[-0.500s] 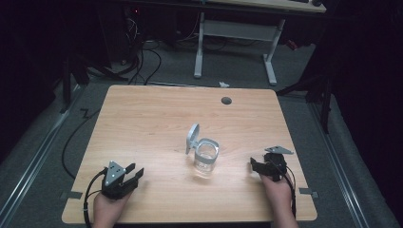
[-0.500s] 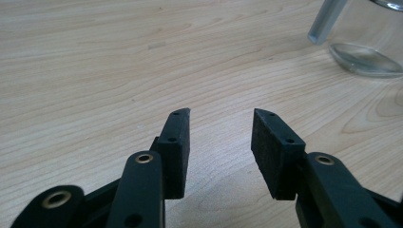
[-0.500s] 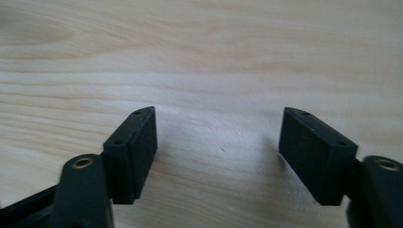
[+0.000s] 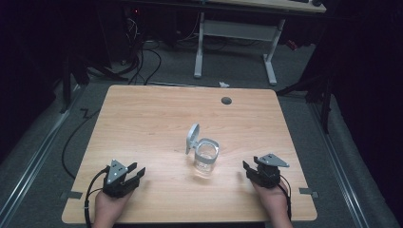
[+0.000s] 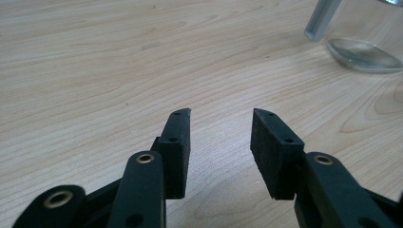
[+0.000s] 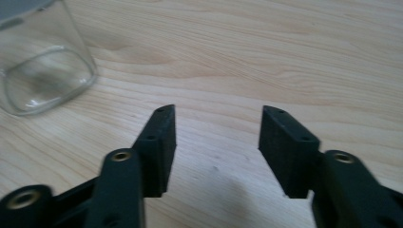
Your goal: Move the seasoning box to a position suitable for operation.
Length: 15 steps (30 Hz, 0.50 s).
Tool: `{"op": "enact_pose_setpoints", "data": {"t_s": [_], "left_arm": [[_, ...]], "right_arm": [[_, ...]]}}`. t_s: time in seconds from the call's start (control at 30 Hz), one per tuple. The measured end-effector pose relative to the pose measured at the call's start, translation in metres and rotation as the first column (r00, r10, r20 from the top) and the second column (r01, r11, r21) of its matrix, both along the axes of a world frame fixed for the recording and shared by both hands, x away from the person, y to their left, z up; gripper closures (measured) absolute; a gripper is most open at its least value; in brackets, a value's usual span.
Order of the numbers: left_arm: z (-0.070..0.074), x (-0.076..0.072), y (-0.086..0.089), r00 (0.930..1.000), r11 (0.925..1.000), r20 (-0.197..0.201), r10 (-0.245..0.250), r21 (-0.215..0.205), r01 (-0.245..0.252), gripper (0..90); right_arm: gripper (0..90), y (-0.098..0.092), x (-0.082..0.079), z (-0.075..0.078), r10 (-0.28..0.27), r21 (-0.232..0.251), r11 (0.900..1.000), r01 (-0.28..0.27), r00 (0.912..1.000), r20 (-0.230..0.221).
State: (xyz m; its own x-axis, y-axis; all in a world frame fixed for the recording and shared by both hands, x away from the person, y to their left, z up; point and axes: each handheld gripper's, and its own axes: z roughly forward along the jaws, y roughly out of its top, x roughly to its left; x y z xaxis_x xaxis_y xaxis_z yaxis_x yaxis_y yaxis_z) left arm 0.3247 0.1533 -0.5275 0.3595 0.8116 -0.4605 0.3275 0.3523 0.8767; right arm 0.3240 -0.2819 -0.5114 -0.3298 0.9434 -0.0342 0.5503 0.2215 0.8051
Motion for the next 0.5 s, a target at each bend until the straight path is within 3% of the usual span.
{"op": "enact_pose_setpoints", "data": {"t_s": [0.1,0.3,0.37,0.5], "left_arm": [[0.001,-0.001,0.003,1.0,1.0,0.003,-0.002,-0.009,0.002,58.8],[0.0,-0.003,0.002,0.9999,0.9999,0.007,-0.012,0.004,0.012,57.5],[0.001,-0.003,0.002,0.9999,0.9999,0.01,-0.008,-0.009,0.008,57.2],[0.001,-0.003,0.002,0.9999,0.9999,0.011,0.006,-0.014,-0.006,55.8]], "right_arm": [[66.0,0.008,0.002,0.001,0.031,0.022,0.999,-0.032,0.9994,0.016],[74.3,0.024,0.013,0.003,0.065,0.02,0.998,-0.065,0.9977,0.019],[81.5,0.034,0.023,0.007,0.09,0.016,0.996,-0.09,0.9956,0.027],[82.4,0.05,0.037,0.009,0.122,0.007,0.992,-0.122,0.9922,0.024]]}}
